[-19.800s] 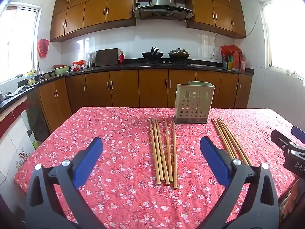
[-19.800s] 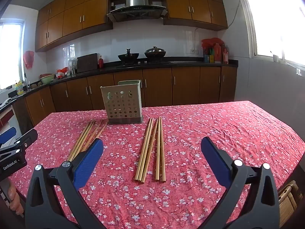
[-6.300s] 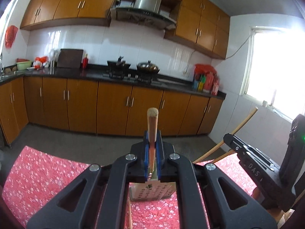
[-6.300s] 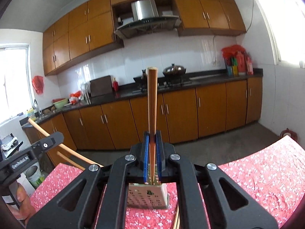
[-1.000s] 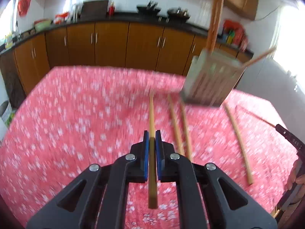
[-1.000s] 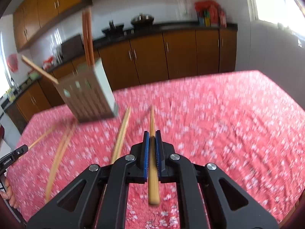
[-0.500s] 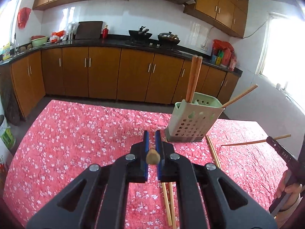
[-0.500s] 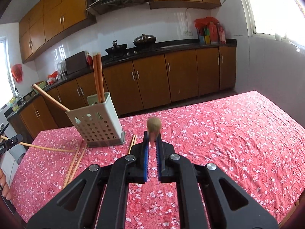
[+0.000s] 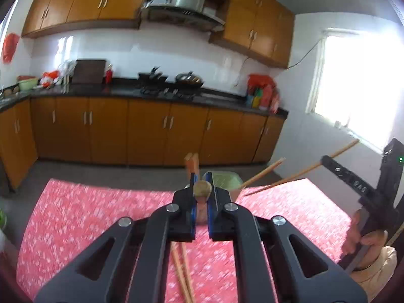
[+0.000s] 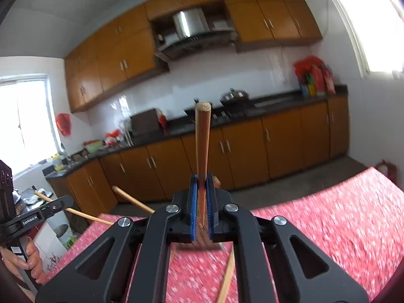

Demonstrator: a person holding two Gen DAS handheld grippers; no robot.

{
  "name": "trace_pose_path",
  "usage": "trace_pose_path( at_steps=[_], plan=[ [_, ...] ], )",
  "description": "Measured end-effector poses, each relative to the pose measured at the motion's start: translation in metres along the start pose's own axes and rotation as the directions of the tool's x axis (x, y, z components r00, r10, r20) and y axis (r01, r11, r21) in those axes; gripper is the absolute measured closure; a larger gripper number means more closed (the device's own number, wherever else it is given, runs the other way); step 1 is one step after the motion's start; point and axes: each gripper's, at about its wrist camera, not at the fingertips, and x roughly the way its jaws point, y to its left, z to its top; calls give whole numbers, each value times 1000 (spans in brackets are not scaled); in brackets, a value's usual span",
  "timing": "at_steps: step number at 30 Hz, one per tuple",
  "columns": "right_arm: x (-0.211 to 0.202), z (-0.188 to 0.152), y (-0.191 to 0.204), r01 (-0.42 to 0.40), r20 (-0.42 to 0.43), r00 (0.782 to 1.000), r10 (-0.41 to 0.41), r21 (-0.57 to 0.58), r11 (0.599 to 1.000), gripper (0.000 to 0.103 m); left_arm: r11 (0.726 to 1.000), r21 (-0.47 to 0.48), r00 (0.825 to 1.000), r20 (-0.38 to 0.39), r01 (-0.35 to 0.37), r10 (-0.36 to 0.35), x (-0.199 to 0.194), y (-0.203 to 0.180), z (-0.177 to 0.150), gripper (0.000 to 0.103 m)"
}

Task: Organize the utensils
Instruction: 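Lift the chopstick upright with the right gripper toward the holder while the left gripper lifts its own, then insert the chopstick into the holder with the right gripper while the left gripper inserts its own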

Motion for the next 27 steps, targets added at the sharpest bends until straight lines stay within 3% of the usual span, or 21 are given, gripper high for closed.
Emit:
trace_pose_path(
  at_steps=[6,14,21,24,25,27],
  plan=[
    [28,17,17,-5,24,1000,6,-37,999,96,1000,10,996,87,-14,13,16,-21,34,96],
    [78,2,14,19,-109,994,-23,-40,999,96,998,50,998,-40,-42,44,85,-30,32,96],
    [95,-5,13,38,-145,988,-45,-49,998,95,998,47,997,-57,-41,44,119,-29,25,95],
    [88,-3,16,42,-127,991,-50,-62,997,79,998,44,998,-38,-48,49,116,-29,27,94],
    [82,-1,16,50,-108,993,-57,-65,997,67,997,50,998,-25,-54,55,112,-30,27,92],
    [73,1,13,56,-82,995,-62,-66,996,64,996,55,998,-2,-67,67,104,-30,28,87]
  ],
)
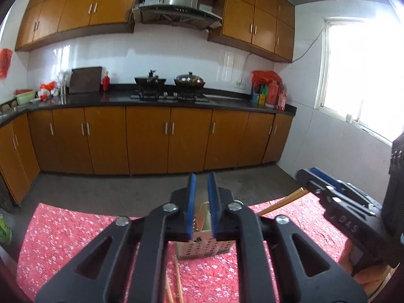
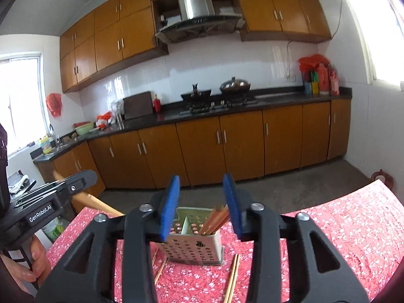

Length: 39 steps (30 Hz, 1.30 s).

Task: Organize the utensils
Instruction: 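Insert the chopstick into the holder with the right gripper while the left gripper inserts its own, then lower the right gripper onto a bamboo chopstick and close while the left gripper grasps another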

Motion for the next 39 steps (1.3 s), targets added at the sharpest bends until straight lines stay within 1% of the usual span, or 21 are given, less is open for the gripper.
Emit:
trace_pose_path(
  at_steps=[5,9,11,12,13,14,15,16,17,18,19,21,23,25,27,28,30,33,35,37,39],
  plan=[
    [-26,3,-9,21,46,999,-22,20,1000,64,999,-37,999,41,-13,15,-28,12,-1,86],
    [-47,-8,-22,66,58,996,-68,38,997,64,996,-82,998,51,-39,43,-56,31,-18,85],
    [-52,-22,-33,99,27,995,-101,49,994,64,994,-91,997,31,-67,70,-64,42,-34,81],
    [-50,-31,-38,115,-6,993,-115,52,992,64,993,-89,996,14,-81,83,-65,47,-43,78],
    [-43,-46,-45,131,-63,990,-128,53,990,64,992,-83,995,-12,-100,99,-63,52,-56,76],
    [-37,-56,-48,140,-104,986,-134,53,989,64,990,-77,992,-54,-114,110,-59,59,-72,76],
    [-26,-73,-53,154,-173,974,-143,54,987,65,990,-73,990,-81,-122,116,-54,62,-81,76],
    [-13,-91,-57,157,-252,958,-137,57,986,69,988,-70,983,-134,-139,129,-45,68,-98,76],
    [-4,-105,-58,148,-303,945,-122,64,987,80,987,-74,976,-176,-142,127,-38,72,-112,76],
    [7,-121,-60,139,-364,926,-103,75,987,84,987,-81,969,-216,-139,119,-30,74,-124,76],
    [19,-140,-61,126,-428,900,-76,91,988,86,986,-87,957,-267,-142,114,-21,78,-141,76],
    [30,-165,-58,114,-487,872,-49,104,988,87,986,-90,937,-334,-142,104,-9,80,-166,76],
    [39,-182,-52,108,-523,852,-41,97,989,87,986,-102,924,-373,-135,88,-3,82,-183,76],
    [45,-193,-47,101,-548,836,-33,95,990,87,985,-112,913,-400,-129,74,1,82,-195,76],
    [47,-199,-44,97,-560,828,-30,91,991,87,986,-112,907,-415,-124,67,4,80,-202,76],
    [45,-204,-44,94,-563,826,-30,86,992,87,987,-110,904,-423,-120,63,5,79,-205,76],
    [44,-207,-41,86,-560,828,-29,75,993,87,988,-108,901,-431,-114,57,7,74,-212,76],
    [46,-207,-37,84,-566,823,-44,44,996,87,988,-107,896,-441,-111,53,13,69,-214,76],
    [49,-209,-33,96,-562,823,-82,-3,995,94,988,-109,893,-448,-107,47,15,68,-216,76],
    [54,-211,-30,132,-550,824,-137,-49,990,95,989,-108,889,-455,-99,39,17,66,-218,76],
    [56,-211,-36,160,-543,825,-158,-43,986,95,991,-105,885,-465,-88,29,19,64,-221,76]
  ],
)
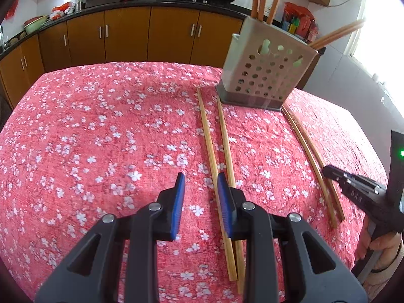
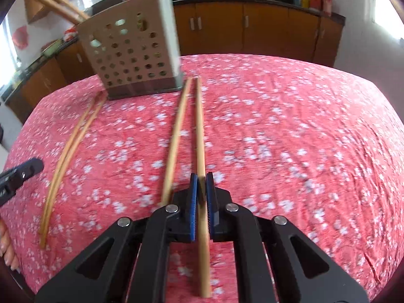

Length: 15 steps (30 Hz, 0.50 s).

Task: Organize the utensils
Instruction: 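Lower the right gripper onto a bamboo chopstick and close while the left gripper grasps another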

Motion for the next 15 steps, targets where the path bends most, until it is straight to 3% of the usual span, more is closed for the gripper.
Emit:
trace_pose_path(
  at_steps=[8,15],
  plan=[
    [-4,2,-14,9,7,1000,-9,20,1000,95,999,45,999,-34,15,-14,11,-14,-5,85],
    [-10,-2,-15,9,5,1000,-9,1,1000,95,994,90,997,-37,-65,69,22,-22,-7,95]
  ],
)
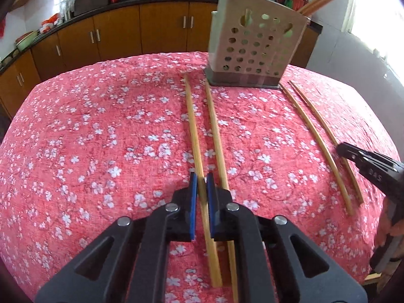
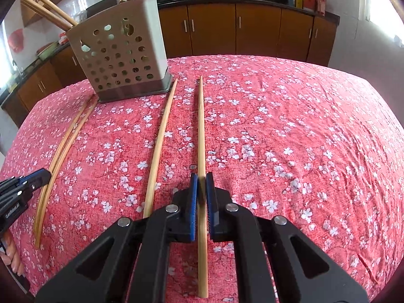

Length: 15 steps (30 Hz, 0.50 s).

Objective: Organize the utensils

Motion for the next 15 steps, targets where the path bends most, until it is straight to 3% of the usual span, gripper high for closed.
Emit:
trace_pose_path(
  at_steps=[7,15],
  plan=[
    [-4,-5,-1,29,21,999,-28,-36,999,95,992,-100,997,-1,-78,79,0,37,7,95],
    [-2,1,-31,59,30,998,-60,33,998,95,988,-125,996,23,-88,92,-4,51,3,95]
  ],
)
